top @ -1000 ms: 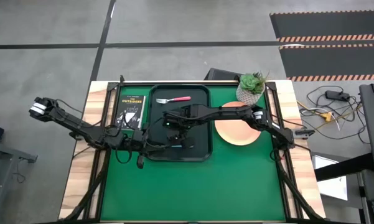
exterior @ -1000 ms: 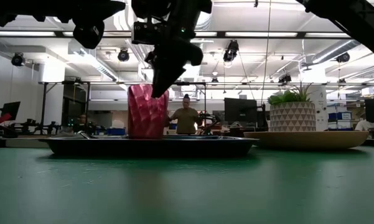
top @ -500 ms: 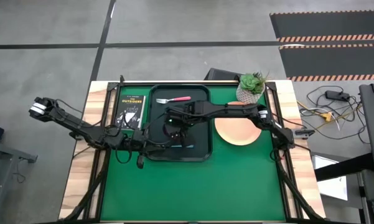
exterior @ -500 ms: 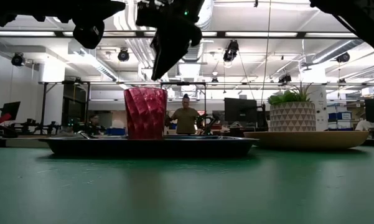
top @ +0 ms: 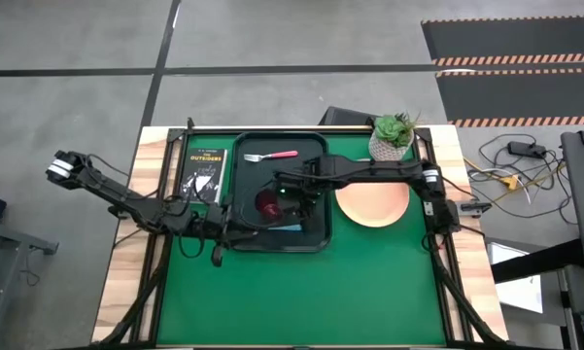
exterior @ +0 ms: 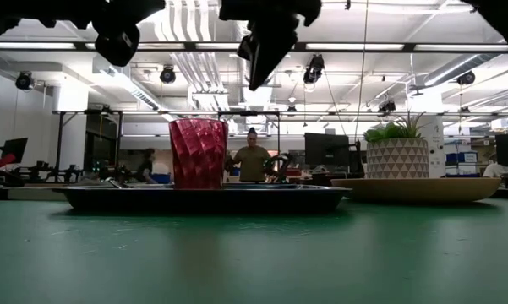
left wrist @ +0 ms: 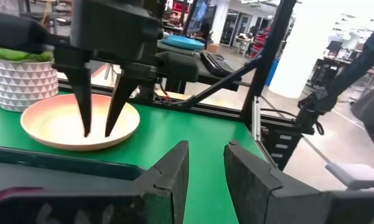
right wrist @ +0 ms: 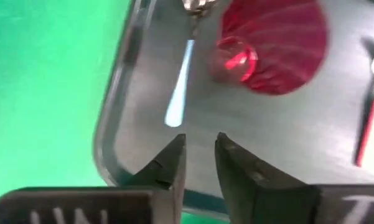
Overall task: Pick and place plate/cup/fork/spoon on tray
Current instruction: Put the red glass on the left of the black serving tray, then put the orange plate on the center of the black serving tray
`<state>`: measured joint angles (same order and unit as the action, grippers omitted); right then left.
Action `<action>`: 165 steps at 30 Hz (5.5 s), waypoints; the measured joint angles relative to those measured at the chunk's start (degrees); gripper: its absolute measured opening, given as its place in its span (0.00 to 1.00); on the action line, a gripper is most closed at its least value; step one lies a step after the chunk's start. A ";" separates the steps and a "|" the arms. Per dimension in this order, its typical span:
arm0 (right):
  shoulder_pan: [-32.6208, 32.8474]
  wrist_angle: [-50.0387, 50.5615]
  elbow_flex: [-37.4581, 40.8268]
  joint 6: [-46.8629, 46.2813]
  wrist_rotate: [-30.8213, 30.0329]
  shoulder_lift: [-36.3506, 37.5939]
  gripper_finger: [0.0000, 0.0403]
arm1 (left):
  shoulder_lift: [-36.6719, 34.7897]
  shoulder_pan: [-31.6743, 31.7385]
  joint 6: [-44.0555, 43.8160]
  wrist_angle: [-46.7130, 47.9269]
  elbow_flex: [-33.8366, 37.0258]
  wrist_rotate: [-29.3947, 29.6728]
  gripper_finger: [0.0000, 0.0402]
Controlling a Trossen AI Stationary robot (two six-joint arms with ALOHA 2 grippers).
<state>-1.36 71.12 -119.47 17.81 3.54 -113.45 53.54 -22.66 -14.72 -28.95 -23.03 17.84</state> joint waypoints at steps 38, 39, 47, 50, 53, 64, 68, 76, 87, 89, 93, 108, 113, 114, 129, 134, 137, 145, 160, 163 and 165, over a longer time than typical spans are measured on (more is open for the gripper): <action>-2.06 -71.49 43.26 3.88 -3.44 2.26 0.04 | 0.15 -0.61 0.35 -0.15 0.00 0.12 0.21; -2.06 -71.95 42.72 3.88 -3.37 1.28 0.04 | 0.15 -0.61 0.39 -0.10 0.00 0.12 0.21; -2.06 -73.40 35.56 5.14 -8.56 -5.29 0.04 | 0.15 -0.61 0.42 -0.07 0.00 0.10 0.21; -2.09 -72.29 33.38 6.01 -9.17 -6.65 0.04 | 0.15 -0.61 0.39 -0.04 0.00 0.08 0.21; -2.20 -69.45 32.54 7.28 -10.54 -6.65 0.04 | 0.15 -0.64 0.14 -0.05 0.01 0.08 0.21; -9.18 -70.32 32.53 5.72 -12.06 -6.14 0.04 | 0.33 -0.70 0.02 -0.10 0.15 0.05 0.21; -10.63 -74.79 32.57 2.68 -4.13 -6.16 0.04 | 0.31 -0.70 0.22 -0.10 0.15 0.05 0.21; -8.51 -76.77 32.58 0.95 -0.53 -6.16 0.04 | 0.24 -0.68 0.52 -0.13 0.15 0.92 0.21; -7.29 -72.15 32.64 -0.80 -3.12 -6.16 0.04 | 0.24 -0.68 0.20 -0.13 0.15 1.04 0.21; -6.59 -73.75 32.64 -0.76 -3.06 -6.18 0.04 | 0.24 -0.68 0.17 -0.13 0.15 1.06 0.21; -5.23 -76.83 32.64 -0.78 -3.14 -6.18 0.04 | 0.24 -0.68 0.15 -0.15 0.15 1.08 0.21; -3.85 -62.46 32.64 -3.03 -10.21 -2.34 0.04 | 0.24 -0.68 0.09 -0.15 0.15 1.08 0.21; -2.18 -53.22 32.79 -5.21 -11.20 2.70 0.04 | 0.22 -0.68 0.09 -0.12 0.15 1.08 0.21; -1.73 -51.43 32.99 -5.96 -11.22 3.85 0.04 | 0.22 -0.69 0.09 -0.13 0.15 1.10 0.21; 6.24 -44.40 50.23 -16.94 -17.17 20.85 0.04 | 0.22 -0.70 -0.07 -0.10 0.15 1.06 0.21; 6.14 -44.36 59.18 -20.84 -17.43 27.11 0.04 | 0.22 -0.70 -0.07 -0.15 0.15 1.07 0.21; 6.09 -44.33 64.33 -23.52 -19.75 30.62 0.04 | 0.22 -0.70 0.00 -0.10 0.15 1.06 0.21; 5.55 -44.39 74.01 -30.69 -21.19 36.51 0.18 | 0.22 -0.70 0.02 -0.13 0.15 1.06 0.21; 5.61 -46.83 81.81 -37.80 -23.60 34.89 0.36 | 0.22 -0.70 0.04 -0.15 0.15 1.06 0.21; 5.61 -46.74 80.96 -37.82 -23.81 35.29 0.34 | 0.22 -0.70 0.04 -0.14 0.15 1.06 0.21; 5.61 -46.34 79.72 -38.15 -24.47 35.56 0.34 | 0.22 -0.70 0.03 -0.15 0.15 1.06 0.21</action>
<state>4.25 24.78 -39.75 -20.34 -20.93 -77.89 53.76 -23.35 -14.69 -29.10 -22.87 18.90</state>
